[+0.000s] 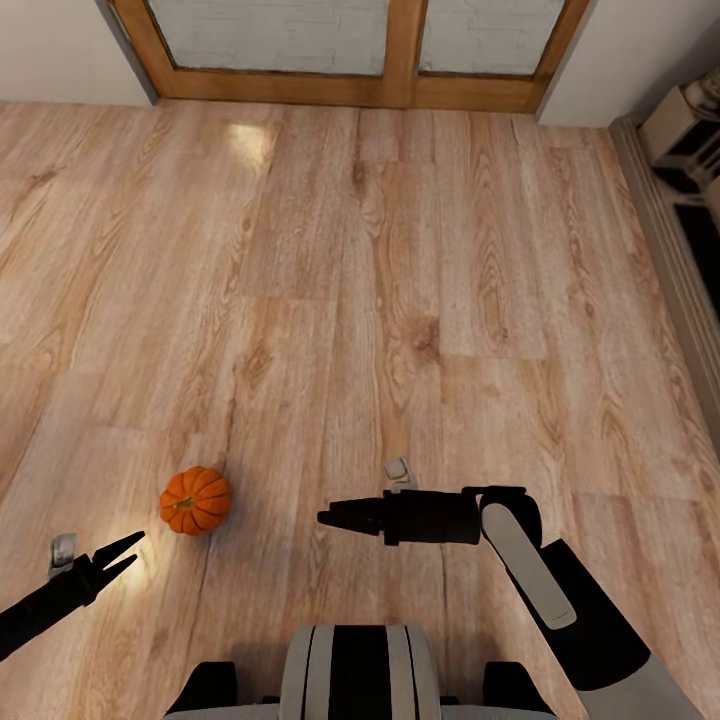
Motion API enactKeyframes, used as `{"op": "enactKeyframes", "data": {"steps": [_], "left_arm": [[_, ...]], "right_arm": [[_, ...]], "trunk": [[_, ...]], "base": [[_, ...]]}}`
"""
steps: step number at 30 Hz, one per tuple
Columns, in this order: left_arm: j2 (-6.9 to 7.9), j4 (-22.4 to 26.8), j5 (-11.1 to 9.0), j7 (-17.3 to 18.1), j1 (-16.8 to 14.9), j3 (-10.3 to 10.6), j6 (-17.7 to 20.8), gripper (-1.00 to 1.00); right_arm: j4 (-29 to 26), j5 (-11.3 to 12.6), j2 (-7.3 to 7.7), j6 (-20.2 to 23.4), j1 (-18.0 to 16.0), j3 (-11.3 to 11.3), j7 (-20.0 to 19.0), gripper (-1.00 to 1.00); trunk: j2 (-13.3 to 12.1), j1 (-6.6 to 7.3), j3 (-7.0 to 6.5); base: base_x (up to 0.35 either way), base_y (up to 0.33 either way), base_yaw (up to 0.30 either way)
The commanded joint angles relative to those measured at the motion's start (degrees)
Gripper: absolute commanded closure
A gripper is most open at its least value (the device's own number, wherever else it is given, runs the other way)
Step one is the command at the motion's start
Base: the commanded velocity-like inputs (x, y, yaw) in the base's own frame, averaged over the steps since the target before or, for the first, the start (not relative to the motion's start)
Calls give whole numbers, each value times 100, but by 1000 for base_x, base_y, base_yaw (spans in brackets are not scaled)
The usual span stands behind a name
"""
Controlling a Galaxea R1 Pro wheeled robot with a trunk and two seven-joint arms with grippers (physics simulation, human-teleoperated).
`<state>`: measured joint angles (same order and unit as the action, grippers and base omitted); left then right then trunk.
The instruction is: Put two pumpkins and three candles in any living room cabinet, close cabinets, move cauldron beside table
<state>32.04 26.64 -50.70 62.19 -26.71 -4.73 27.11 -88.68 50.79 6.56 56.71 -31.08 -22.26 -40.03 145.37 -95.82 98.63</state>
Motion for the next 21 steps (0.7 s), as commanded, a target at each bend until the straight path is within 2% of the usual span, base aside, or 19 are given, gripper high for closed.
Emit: {"op": "enactKeyframes", "data": {"steps": [1,3,21], "left_arm": [[11,-1,-28,11,-1,-10,56,-100],[17,-1,-28,12,-1,-15,57,-100],[-3,111,-40,14,-3,12,50,-100]], "right_arm": [[0,-8,3,13,-3,0,-148,-100],[0,-8,1,13,-3,0,-214,-100],[0,-53,-6,-2,-3,-15,-210,-100]], "trunk": [[1,1,3],[1,1,3],[25,-46,401]], "base": [[0,0,0],[0,0,0],[0,0,0]]}}
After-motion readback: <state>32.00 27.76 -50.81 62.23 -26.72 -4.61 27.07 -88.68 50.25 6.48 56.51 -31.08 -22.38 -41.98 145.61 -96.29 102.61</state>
